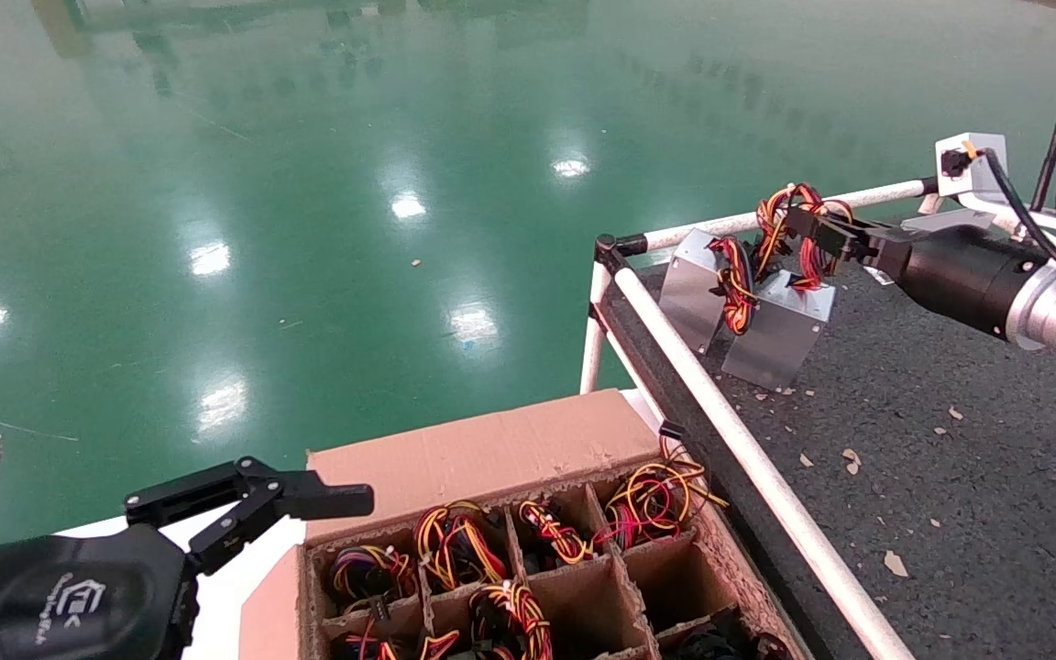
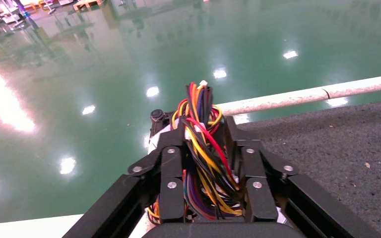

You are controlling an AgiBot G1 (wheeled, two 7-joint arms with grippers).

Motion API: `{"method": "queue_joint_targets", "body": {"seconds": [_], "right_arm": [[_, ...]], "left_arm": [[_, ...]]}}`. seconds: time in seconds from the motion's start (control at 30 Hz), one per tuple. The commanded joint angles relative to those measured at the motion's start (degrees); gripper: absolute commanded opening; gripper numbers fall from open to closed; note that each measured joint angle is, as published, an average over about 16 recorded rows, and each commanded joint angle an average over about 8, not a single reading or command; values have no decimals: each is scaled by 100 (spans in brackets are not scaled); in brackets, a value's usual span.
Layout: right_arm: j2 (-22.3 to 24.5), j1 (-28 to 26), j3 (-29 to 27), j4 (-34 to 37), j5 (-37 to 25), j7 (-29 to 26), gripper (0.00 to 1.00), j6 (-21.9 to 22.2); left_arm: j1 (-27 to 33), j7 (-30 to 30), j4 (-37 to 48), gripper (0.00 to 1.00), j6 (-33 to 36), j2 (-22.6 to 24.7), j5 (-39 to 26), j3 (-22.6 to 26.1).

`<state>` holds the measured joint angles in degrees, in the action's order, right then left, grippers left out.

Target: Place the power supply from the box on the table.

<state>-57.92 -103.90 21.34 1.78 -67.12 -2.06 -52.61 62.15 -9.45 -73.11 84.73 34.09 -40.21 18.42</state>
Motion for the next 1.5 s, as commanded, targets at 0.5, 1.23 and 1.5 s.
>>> {"method": "queue_joint_targets", "body": {"seconds": [0.5,1.23,1.5], "right_arm": [[58,-178,-4,-70,7,-49,100,-62],[342,338,-110,-1199,415,-246,100,-634],[646,946,-176,-2188,744,-343,100,-1051]], "left_arm": [[2,2,3,100,2,0,1,2],[3,4,8,100,1,-1,1,4],[3,5,8,100,1,-1,2,6]]}}
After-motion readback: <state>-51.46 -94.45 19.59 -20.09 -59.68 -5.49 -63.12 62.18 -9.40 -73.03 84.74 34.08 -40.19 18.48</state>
